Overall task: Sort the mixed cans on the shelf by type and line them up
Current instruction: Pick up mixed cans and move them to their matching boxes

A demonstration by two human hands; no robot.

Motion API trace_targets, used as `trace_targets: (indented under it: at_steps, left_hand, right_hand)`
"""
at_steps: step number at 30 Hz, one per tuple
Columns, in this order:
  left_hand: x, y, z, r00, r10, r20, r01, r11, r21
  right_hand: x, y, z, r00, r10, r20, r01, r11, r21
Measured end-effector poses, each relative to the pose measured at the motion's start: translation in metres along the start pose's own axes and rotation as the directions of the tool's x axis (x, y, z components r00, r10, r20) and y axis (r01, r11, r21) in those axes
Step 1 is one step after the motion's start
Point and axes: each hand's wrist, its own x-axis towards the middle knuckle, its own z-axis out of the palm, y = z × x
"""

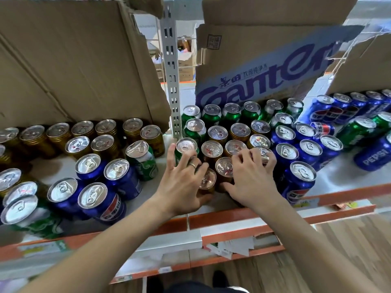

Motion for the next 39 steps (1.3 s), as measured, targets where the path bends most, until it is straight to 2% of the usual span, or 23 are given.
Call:
trace_targets:
  at_steps: [6, 10, 12, 14, 15, 19, 26, 31, 34, 39]
  left_hand:
    - [-0.01, 0.007, -0.003, 0.993, -0.053, -0.103, 0.046, 0.997, -0.068]
    - [-0.019, -0.001, -0.021, 0.954, -0.207, -0.218, 0.132, 0.939, -0.317]
    - [-0.022, -0.009, -0.04, 0.92, -0.335, -0.202, 0.185, 0.828, -0.529]
    - [-0.025, -0.018, -0.062, 0.874, -0.477, -0.093, 0.243, 0.595, -0.766]
    - [-0.027, -0.023, -0.072, 0.841, -0.537, -0.066, 0.258, 0.506, -0.823]
    - [-0.05, -0.041, -0.098, 0.696, -0.712, -0.089, 0.322, 0.421, -0.848]
    - [-0.116, -0.069, -0.13, 0.564, -0.815, -0.133, 0.418, 0.421, -0.805]
    - [-0.154, -0.118, -0.136, 0.52, -0.84, -0.158, 0.421, 0.413, -0.807]
    - [-0.172, -0.16, -0.134, 0.525, -0.826, -0.203, 0.388, 0.445, -0.807]
    - [-0.204, -0.239, -0.127, 0.599, -0.767, -0.23, 0.366, 0.518, -0.773]
  right_hand:
    - [0.004, 0.0, 0.008, 0.999, 0.012, -0.05, -0.006, 0.992, 0.126]
    - [0.003, 0.007, 0.0, 0.992, -0.077, -0.103, 0.107, 0.937, 0.331]
    - [0.007, 0.01, -0.016, 0.989, -0.091, -0.118, 0.139, 0.857, 0.496]
    - [0.013, 0.013, -0.038, 0.987, -0.116, -0.11, 0.16, 0.732, 0.662]
    - [0.017, 0.014, -0.048, 0.985, -0.135, -0.107, 0.171, 0.677, 0.716]
    - [0.037, 0.004, -0.077, 0.953, -0.259, -0.158, 0.28, 0.553, 0.785]
    - [0.051, -0.066, -0.101, 0.879, -0.45, -0.159, 0.368, 0.427, 0.826]
    - [0.051, -0.125, -0.112, 0.849, -0.496, -0.184, 0.402, 0.38, 0.833]
    - [0.058, -0.166, -0.116, 0.857, -0.481, -0.184, 0.394, 0.382, 0.836]
    - [0.065, -0.244, -0.124, 0.898, -0.392, -0.202, 0.373, 0.432, 0.821]
